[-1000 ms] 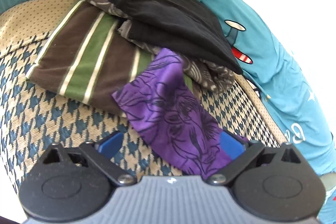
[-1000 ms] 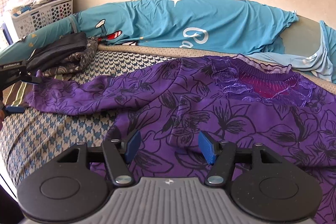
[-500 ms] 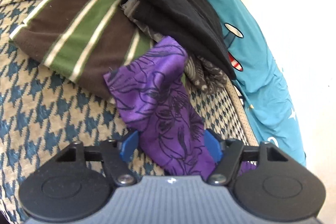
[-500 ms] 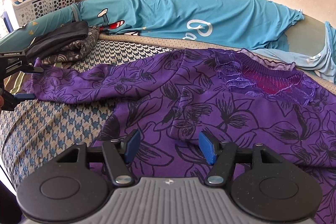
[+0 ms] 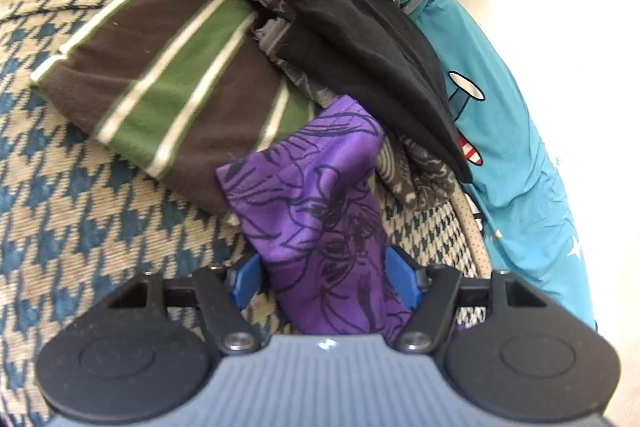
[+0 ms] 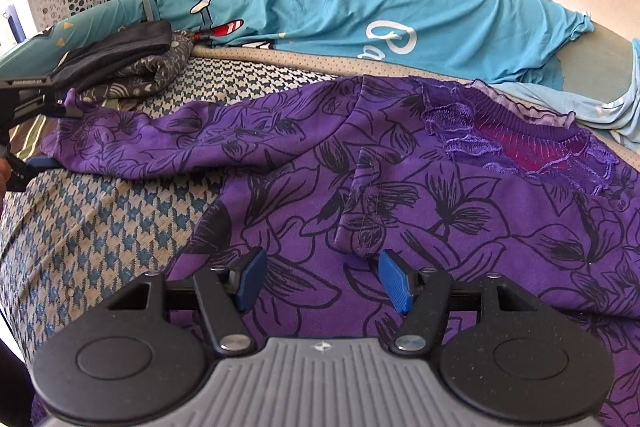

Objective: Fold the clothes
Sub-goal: 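Close the left gripper on the purple sleeve cuff, then lift and fold the held sleeve with the left gripper across the blouse body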

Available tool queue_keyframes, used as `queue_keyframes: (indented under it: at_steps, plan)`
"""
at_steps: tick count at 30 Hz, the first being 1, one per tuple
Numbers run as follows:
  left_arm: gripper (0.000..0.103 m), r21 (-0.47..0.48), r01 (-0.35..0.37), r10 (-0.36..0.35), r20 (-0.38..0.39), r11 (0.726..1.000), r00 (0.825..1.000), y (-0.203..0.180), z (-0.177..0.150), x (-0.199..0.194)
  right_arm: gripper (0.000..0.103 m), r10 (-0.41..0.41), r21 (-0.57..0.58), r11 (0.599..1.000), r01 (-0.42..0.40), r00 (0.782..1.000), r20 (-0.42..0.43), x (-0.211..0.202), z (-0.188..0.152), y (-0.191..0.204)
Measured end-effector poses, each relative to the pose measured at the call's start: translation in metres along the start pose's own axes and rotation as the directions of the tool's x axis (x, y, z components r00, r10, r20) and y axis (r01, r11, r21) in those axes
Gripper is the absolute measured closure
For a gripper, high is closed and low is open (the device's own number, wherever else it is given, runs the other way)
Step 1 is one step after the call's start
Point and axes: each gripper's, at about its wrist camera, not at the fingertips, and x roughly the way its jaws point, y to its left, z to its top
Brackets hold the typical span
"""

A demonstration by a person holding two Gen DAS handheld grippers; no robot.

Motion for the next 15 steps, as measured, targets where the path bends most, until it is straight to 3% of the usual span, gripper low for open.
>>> queue_keyframes:
  at_steps: [1, 3, 5, 8, 15]
  plan:
    - [0.057, 0.001, 0.005, -0.004, -0.002, 1.000, 1.000, -0.001, -0.001, 0.000, 0.042, -0.001, -0.002, 1.000, 0.001, 1.000, -0.001, 0.000, 0.000, 0.000]
    - [0.077, 0.024, 0.014, -0.014, -0.006, 1.000, 1.000, -0.007, -0.004, -0.001, 0.042, -0.004, -0.002, 1.000, 0.004, 1.000, -0.001, 0.000, -0.001, -0.001]
    - [0.087, 0.074, 0.016, -0.016, -0.001, 0.997, 1.000, -0.017, -0.008, -0.004, 0.042, -0.008, 0.000, 1.000, 0.008, 1.000, -0.001, 0.000, -0.001, -0.002]
    - [0.088, 0.139, 0.015, -0.019, 0.025, 0.990, 1.000, -0.034, -0.015, -0.013, 0.042, -0.012, 0.008, 1.000, 0.012, 1.000, -0.003, 0.000, -0.003, -0.005]
    - [0.088, 0.259, 0.093, -0.100, 0.014, 0.962, 0.995, -0.066, -0.038, -0.021, 0.042, -0.022, 0.017, 1.000, 0.022, 1.000, -0.006, -0.002, -0.005, -0.012]
